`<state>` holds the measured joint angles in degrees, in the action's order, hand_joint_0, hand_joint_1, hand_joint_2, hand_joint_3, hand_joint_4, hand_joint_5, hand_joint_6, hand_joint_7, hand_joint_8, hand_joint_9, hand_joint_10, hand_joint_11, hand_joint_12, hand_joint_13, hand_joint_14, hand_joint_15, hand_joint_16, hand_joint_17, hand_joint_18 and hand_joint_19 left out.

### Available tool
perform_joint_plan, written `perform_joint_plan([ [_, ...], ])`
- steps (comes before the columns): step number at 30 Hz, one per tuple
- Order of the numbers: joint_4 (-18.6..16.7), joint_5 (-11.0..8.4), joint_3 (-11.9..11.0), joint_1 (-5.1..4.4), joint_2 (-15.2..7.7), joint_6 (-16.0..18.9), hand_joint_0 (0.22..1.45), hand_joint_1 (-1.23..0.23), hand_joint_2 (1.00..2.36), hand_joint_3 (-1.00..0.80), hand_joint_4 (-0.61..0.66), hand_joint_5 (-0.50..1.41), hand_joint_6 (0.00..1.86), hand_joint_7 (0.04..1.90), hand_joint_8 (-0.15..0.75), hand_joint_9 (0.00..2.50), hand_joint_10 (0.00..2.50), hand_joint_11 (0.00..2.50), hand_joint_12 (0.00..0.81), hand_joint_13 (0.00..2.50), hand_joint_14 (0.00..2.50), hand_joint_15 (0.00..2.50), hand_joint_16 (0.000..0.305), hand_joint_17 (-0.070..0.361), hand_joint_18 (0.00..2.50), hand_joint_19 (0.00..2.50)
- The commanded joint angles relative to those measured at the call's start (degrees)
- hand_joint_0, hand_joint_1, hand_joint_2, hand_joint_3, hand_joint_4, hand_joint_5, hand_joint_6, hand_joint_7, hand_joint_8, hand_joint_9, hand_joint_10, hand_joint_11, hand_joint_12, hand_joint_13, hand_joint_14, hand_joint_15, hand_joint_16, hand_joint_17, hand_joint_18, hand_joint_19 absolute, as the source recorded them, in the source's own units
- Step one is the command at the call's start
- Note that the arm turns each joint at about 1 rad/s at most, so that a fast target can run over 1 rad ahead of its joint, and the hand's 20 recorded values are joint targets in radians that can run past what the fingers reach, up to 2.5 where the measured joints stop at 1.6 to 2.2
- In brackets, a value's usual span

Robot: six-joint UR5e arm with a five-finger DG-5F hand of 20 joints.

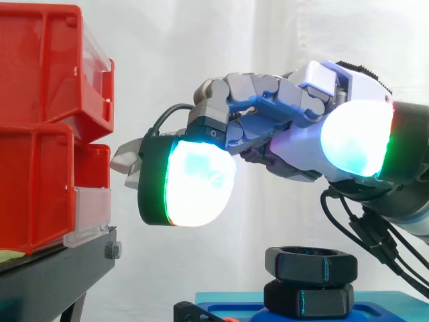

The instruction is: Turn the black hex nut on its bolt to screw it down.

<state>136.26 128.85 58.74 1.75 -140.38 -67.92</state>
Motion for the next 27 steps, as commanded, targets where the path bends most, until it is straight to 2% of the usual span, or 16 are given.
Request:
perform_joint_plan([
  [1,0.1,0.00,0.0,-0.26,0.0,0.1,0.50,-0.26,1.00,-0.50,0.35,-0.09,0.50,1.07,0.339,0.60,0.00,0.18,0.359,0.56,0.01,0.18,0.057,0.128,0.59,0.61],
  [8,0.2,0.00,-0.1,-1.05,-0.1,0.0,0.50,-0.26,1.00,-0.50,0.35,-0.09,0.50,1.07,0.340,0.60,0.00,0.17,0.359,0.56,0.01,0.18,0.057,0.128,0.59,0.62],
  [17,1.6,0.00,0.0,-1.31,-0.1,-0.2,0.50,-0.26,1.00,-0.50,0.35,-0.10,0.50,1.07,0.339,0.60,0.00,0.17,0.359,0.56,0.01,0.18,0.057,0.128,0.59,0.62],
  [27,1.2,-0.70,1.0,-1.66,-0.1,-0.6,0.50,-0.26,1.00,-0.50,0.35,-0.09,0.50,1.07,0.339,0.60,0.00,0.17,0.360,0.56,0.01,0.18,0.057,0.128,0.59,0.61],
])
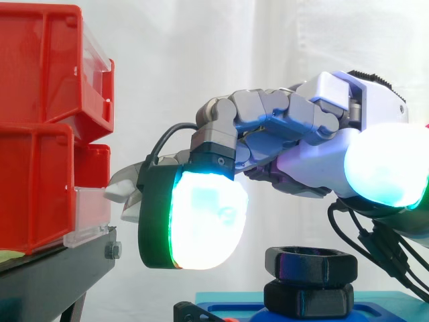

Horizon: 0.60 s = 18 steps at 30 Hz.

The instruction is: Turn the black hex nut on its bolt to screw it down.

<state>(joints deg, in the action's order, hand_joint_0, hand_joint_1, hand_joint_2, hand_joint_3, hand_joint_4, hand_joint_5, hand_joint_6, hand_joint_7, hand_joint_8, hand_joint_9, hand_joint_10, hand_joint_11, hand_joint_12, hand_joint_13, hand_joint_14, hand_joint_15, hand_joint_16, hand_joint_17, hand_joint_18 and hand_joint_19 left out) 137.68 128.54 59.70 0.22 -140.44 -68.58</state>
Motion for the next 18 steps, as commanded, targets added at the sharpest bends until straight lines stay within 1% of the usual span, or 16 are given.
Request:
perform_joint_plan([
  [1,-0.2,-0.66,0.1,-0.13,0.0,-0.1,0.50,-0.26,1.00,-0.50,0.35,-0.09,0.50,1.08,0.339,0.60,0.00,0.17,0.360,0.56,0.01,0.19,0.057,0.128,0.59,0.61],
  [3,-0.2,-0.83,0.1,-0.13,0.0,-0.1,0.50,-0.26,1.00,-0.50,0.35,-0.09,0.50,1.09,0.340,0.60,0.00,0.17,0.359,0.56,0.01,0.18,0.057,0.128,0.59,0.62],
  [6,-0.2,-1.01,0.4,-0.13,0.0,-0.7,0.50,-0.27,1.00,-0.50,0.35,-0.07,0.50,1.16,0.337,0.61,0.01,0.17,0.356,0.57,0.01,0.18,0.057,0.127,0.59,0.61],
  [10,-0.4,-1.01,0.4,-0.13,0.0,-0.9,0.50,-0.27,1.00,-0.50,0.34,-0.08,0.57,1.06,0.337,0.63,0.01,0.18,0.354,0.58,0.01,0.18,0.057,0.127,0.60,0.61],
  [15,-0.1,-1.01,0.4,-0.13,0.0,-1.4,0.50,-0.27,1.00,-0.50,0.34,-0.08,0.60,1.00,0.337,0.63,0.00,0.18,0.353,0.58,0.01,0.18,0.057,0.127,0.60,0.61],
  [18,-0.1,-0.74,0.4,0.22,0.0,-1.7,0.51,-0.27,1.00,-0.50,0.33,-0.08,0.61,0.98,0.337,0.64,0.01,0.19,0.354,0.58,0.01,0.18,0.057,0.127,0.60,0.61],
])
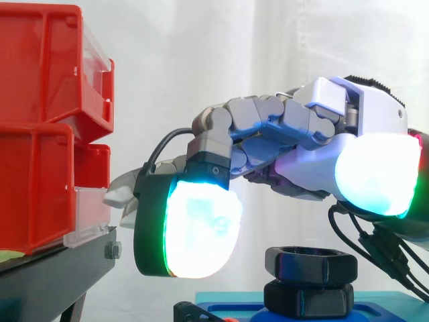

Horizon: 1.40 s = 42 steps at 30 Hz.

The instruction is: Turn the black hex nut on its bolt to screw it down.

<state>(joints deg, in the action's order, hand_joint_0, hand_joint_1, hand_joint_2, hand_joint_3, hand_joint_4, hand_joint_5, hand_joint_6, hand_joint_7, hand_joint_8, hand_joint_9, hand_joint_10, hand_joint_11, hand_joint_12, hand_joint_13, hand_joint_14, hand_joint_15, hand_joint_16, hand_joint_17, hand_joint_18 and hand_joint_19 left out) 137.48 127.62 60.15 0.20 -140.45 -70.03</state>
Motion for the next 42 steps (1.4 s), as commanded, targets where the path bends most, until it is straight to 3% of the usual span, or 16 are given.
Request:
perform_joint_plan([
  [1,0.1,0.26,0.1,0.33,0.0,-0.3,0.51,-0.27,1.00,-0.50,0.34,-0.08,0.61,0.98,0.337,0.64,0.00,0.18,0.354,0.58,0.01,0.18,0.056,0.127,0.60,0.61],
  [24,0.6,3.60,0.4,1.30,0.0,-0.5,0.51,-0.28,1.00,-0.50,0.33,-0.09,0.68,0.87,0.334,0.64,0.01,0.18,0.352,0.57,0.01,0.18,0.056,0.127,0.60,0.61],
  [34,-0.4,5.80,0.4,2.53,0.0,-0.5,0.51,-0.28,1.00,-0.50,0.33,-0.09,0.69,0.86,0.336,0.64,0.01,0.20,0.351,0.58,0.01,0.18,0.056,0.127,0.60,0.61],
  [35,-0.6,6.41,0.4,2.97,0.0,-0.5,0.50,-0.28,1.00,-0.50,0.33,-0.09,0.69,0.86,0.336,0.64,0.01,0.18,0.352,0.58,0.01,0.18,0.056,0.127,0.60,0.61],
  [42,-0.6,7.20,0.4,3.67,0.0,-1.2,0.50,-0.28,1.00,-0.50,0.33,-0.09,0.69,0.85,0.336,0.64,0.00,0.18,0.352,0.58,0.01,0.18,0.056,0.127,0.60,0.60],
])
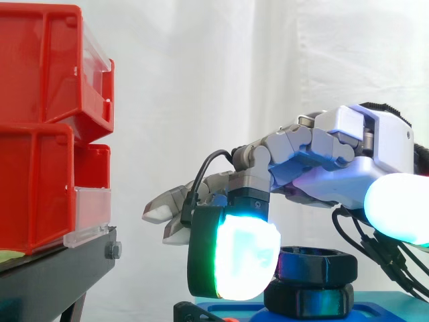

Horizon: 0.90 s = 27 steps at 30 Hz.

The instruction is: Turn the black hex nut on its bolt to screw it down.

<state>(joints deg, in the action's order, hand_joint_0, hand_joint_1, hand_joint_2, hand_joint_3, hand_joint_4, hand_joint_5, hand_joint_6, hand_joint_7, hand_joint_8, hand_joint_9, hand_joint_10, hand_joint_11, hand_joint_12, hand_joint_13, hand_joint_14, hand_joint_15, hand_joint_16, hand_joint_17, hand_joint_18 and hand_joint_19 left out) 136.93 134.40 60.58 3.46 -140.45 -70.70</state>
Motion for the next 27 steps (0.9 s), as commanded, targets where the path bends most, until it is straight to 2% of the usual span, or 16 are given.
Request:
perform_joint_plan([
  [1,0.0,0.69,0.1,0.58,-0.1,-1.1,0.50,-0.28,1.00,-0.50,0.33,-0.09,0.69,0.85,0.336,0.64,0.00,0.18,0.352,0.58,0.01,0.19,0.056,0.127,0.60,0.61],
  [12,-0.1,1.31,0.5,1.11,0.0,-1.8,0.50,-0.28,1.00,-0.50,0.33,-0.09,0.69,0.85,0.337,0.65,0.01,0.20,0.352,0.58,0.01,0.18,0.056,0.127,0.61,0.61],
  [19,-0.3,2.36,0.6,1.81,0.0,-1.7,0.51,-0.28,1.00,-0.50,0.33,-0.09,0.69,0.84,0.337,0.64,0.00,0.19,0.353,0.58,0.01,0.18,0.056,0.127,0.61,0.61],
  [22,-0.8,2.98,0.5,2.08,0.0,-1.5,0.50,-0.26,1.00,-0.50,0.34,-0.09,0.69,0.83,0.339,0.64,0.00,0.18,0.354,0.58,0.01,0.18,0.057,0.127,0.61,0.60],
  [27,-2.9,5.35,0.5,2.87,0.0,0.0,0.50,-0.23,1.00,-0.50,0.34,-0.09,0.70,0.83,0.338,0.64,0.01,0.19,0.355,0.58,0.01,0.18,0.057,0.128,0.61,0.61],
])
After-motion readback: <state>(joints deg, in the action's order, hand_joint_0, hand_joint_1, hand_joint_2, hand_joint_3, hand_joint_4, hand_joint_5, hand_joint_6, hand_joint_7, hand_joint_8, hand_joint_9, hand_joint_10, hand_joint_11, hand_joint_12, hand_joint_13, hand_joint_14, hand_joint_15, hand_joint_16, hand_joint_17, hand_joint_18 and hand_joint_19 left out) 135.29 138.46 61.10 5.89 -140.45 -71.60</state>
